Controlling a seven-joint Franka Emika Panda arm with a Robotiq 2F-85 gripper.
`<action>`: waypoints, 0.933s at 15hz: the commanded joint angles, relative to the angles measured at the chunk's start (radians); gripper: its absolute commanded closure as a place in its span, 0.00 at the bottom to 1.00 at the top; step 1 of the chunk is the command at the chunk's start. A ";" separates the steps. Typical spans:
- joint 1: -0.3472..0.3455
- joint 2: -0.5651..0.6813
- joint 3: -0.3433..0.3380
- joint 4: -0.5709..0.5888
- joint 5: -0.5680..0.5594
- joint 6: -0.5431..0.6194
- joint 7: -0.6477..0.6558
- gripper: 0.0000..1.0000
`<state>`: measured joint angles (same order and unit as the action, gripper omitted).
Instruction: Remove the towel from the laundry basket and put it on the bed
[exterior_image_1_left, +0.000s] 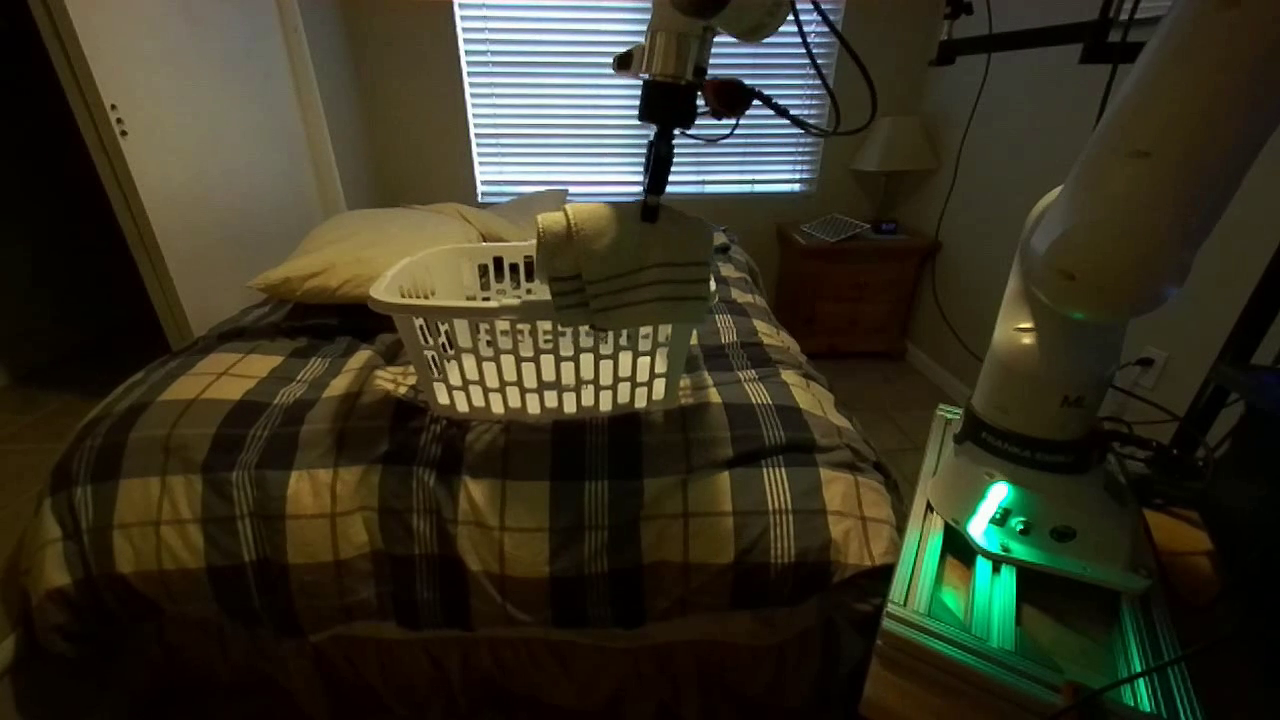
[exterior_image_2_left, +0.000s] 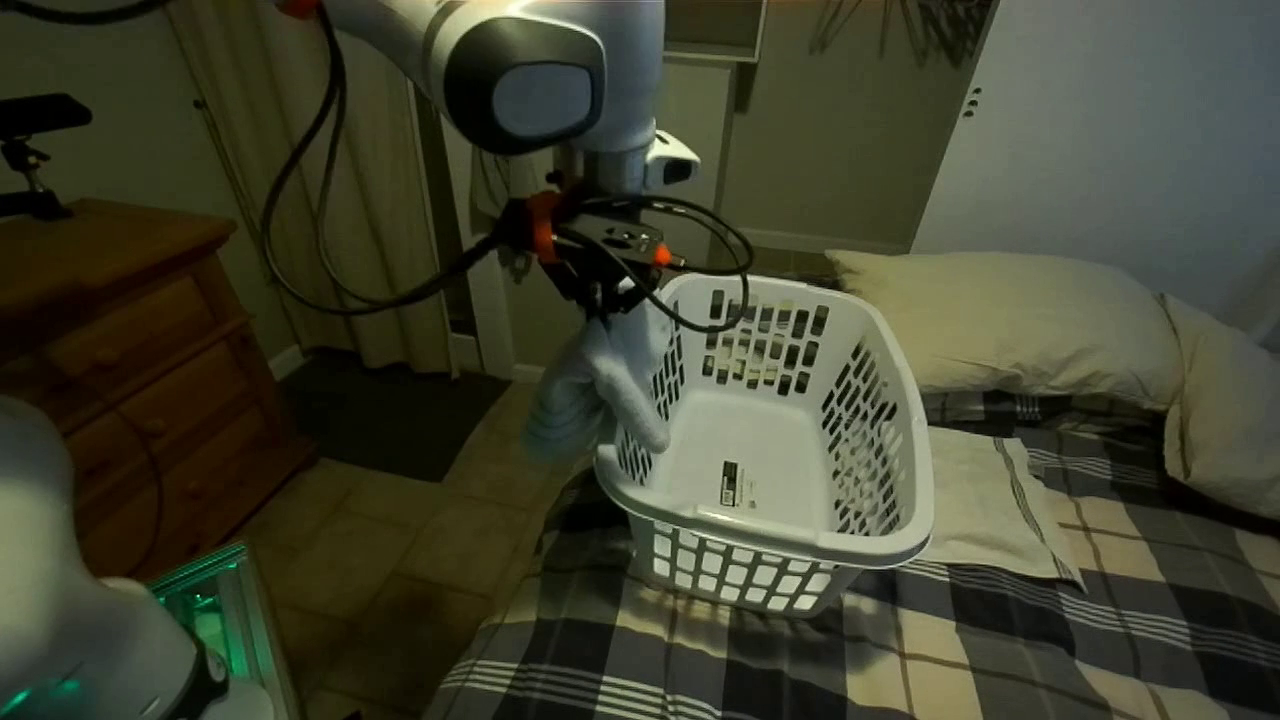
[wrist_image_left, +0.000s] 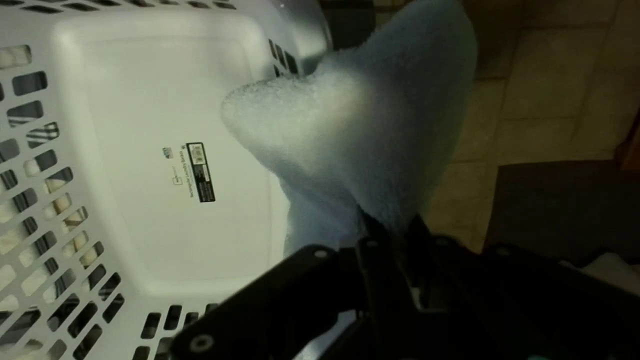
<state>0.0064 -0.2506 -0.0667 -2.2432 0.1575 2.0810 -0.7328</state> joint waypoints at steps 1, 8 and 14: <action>0.000 -0.162 -0.054 -0.067 0.071 -0.131 0.003 0.94; -0.022 -0.305 -0.180 -0.092 0.184 -0.422 0.062 0.93; -0.084 -0.280 -0.237 -0.130 0.158 -0.572 0.095 0.94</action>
<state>-0.0448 -0.5261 -0.2962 -2.3401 0.3131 1.5628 -0.6632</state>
